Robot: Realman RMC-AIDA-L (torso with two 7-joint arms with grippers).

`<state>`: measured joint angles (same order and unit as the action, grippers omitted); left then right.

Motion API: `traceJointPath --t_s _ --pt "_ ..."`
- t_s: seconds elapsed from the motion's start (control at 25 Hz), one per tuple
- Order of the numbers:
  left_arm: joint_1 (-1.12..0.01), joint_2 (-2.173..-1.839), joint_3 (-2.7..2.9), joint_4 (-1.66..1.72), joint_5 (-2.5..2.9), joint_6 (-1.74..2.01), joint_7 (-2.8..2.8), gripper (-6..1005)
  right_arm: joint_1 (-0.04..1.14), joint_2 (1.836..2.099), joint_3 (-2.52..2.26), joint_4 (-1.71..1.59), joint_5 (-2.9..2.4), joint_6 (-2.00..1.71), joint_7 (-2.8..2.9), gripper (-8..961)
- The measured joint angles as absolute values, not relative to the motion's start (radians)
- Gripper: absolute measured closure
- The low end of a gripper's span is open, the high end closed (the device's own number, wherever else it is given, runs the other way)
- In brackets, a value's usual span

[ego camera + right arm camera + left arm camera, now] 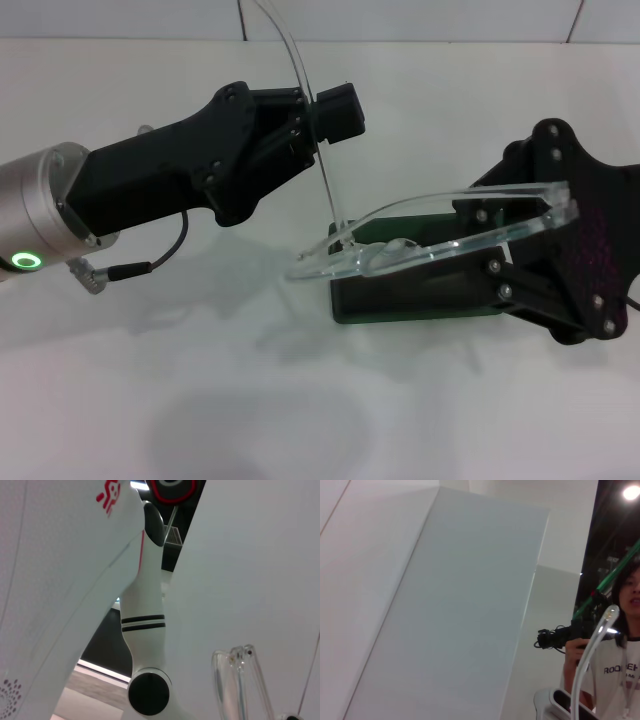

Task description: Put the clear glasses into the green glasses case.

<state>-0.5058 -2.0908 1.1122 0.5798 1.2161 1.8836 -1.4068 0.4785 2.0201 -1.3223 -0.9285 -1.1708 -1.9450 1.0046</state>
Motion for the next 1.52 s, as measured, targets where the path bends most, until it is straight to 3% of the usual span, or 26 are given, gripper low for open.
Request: traceJointPath --t_s 1.52 --pt "-0.512 -2.094 1.182 0.533 1.159 1.887 -1.375 940 0.507 2.023 -1.325 -0.849 -1.177 -1.916 0.978 900"
